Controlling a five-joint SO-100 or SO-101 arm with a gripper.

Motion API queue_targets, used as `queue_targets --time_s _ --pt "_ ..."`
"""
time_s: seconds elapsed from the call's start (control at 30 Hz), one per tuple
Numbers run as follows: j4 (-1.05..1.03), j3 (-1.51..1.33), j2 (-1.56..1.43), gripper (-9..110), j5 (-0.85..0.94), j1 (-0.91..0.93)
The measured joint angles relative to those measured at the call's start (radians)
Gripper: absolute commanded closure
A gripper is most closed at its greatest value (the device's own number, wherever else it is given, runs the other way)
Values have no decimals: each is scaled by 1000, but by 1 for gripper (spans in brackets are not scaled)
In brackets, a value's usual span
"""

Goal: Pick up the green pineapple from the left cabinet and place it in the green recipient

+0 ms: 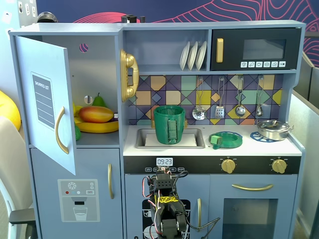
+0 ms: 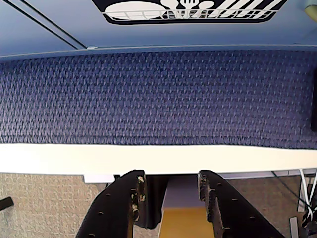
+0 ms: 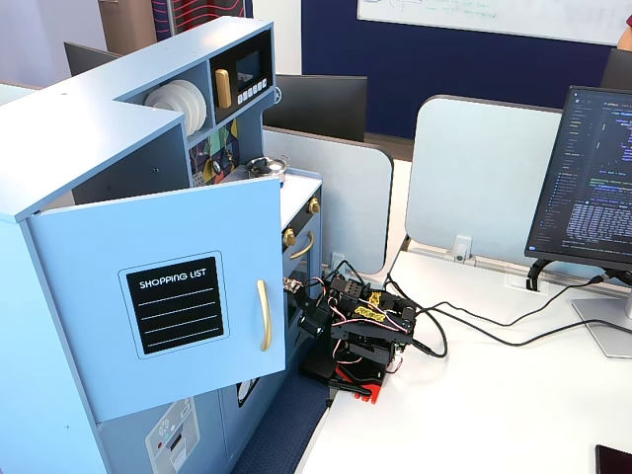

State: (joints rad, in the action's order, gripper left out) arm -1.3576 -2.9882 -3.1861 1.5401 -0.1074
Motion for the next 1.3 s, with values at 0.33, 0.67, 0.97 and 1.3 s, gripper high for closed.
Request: queue_targets --time_s 0.33,0.67,0.97,1.3 --pt "0 0 0 101 0 -164" --pt "74 -14 21 92 -3 -387" --pt "716 -15 169 81 37 -611" --pt "1158 94 325 76 137 -696"
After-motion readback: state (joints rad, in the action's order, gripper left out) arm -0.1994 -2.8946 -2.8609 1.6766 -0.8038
